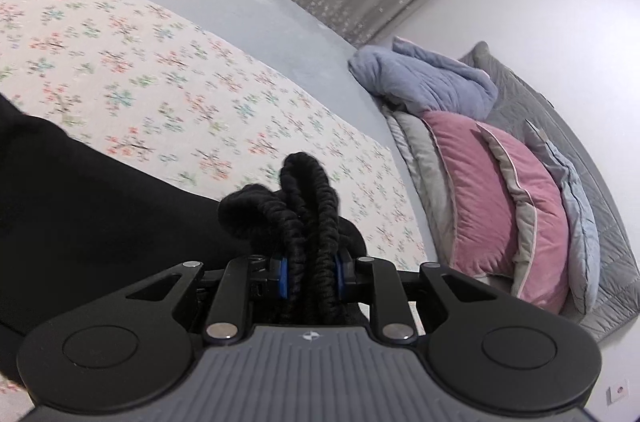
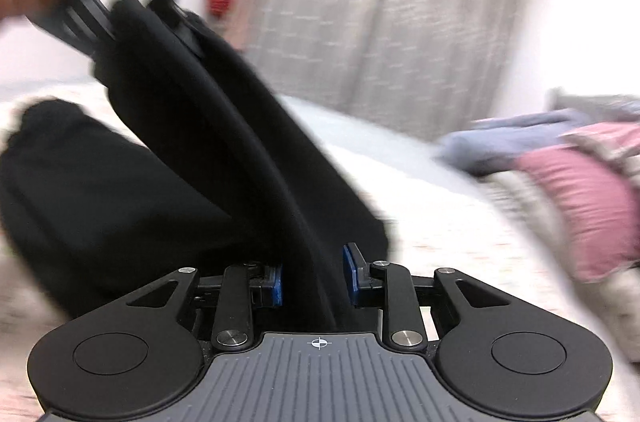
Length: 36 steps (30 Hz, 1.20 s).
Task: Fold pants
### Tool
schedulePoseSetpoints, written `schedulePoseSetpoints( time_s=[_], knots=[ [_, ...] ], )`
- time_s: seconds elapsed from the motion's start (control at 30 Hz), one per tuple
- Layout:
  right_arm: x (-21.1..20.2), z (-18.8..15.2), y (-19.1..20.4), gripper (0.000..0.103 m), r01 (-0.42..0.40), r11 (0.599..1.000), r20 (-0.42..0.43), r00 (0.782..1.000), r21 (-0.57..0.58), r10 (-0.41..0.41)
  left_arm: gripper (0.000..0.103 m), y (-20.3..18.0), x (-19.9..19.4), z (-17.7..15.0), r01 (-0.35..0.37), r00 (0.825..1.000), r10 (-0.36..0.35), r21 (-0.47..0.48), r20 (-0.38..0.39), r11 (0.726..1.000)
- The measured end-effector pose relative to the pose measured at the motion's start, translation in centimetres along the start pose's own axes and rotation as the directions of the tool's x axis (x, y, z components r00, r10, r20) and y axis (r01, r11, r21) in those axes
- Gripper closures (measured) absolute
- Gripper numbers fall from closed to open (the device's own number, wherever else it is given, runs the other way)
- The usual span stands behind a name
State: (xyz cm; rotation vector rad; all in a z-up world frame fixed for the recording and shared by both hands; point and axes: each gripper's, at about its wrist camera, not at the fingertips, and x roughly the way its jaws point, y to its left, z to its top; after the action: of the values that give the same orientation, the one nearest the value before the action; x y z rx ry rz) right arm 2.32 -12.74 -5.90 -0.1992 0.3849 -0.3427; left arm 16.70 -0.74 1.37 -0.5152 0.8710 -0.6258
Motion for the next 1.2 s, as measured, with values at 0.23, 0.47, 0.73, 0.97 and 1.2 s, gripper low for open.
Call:
schedulePoseSetpoints(
  time_s=[0.23, 0.47, 0.73, 0.97, 1.2],
  knots=[
    [1.7, -3.5, 0.6, 0.039, 0.174, 0.981, -0.115, 0.976, -0.083, -0.183, 0.063, -0.8, 0.5, 0.3, -0.001, 1.0, 0.0, 0.036, 0.011, 0.999],
    [2.8, -4.2, -1.0, 0.041, 0.185, 0.975, -0.143, 0.969, -0.122, -0.202, 0.063, -0.5, 0.4, 1.0, -0.002, 1.0, 0.002, 0.013, 0.007, 1.0],
    [2.6, -2.6, -6.7, 0.027, 0.263, 0.956, -0.155, 0.947, -0.13, -0.282, 0.063, -0.3, 2.4, -0.8, -0.003, 0.999, 0.004, 0.037, -0.046, 0.999],
    [0.3, -3.2, -2.9, 0.031, 0.219, 0.945, -0.071, 0.968, -0.241, -0.242, 0.064, 1.4, 1.1, 0.1, -0.019, 1.0, 0.02, 0.032, -0.012, 0.999],
    [1.0, -0.6, -1.5, 0.1, 0.084, 0.97, -0.039, 0.995, -0.229, -0.095, 0.063, 2.8, -2.4, 2.4, -0.131, 0.99, 0.118, 0.189, 0.08, 0.973]
  ],
)
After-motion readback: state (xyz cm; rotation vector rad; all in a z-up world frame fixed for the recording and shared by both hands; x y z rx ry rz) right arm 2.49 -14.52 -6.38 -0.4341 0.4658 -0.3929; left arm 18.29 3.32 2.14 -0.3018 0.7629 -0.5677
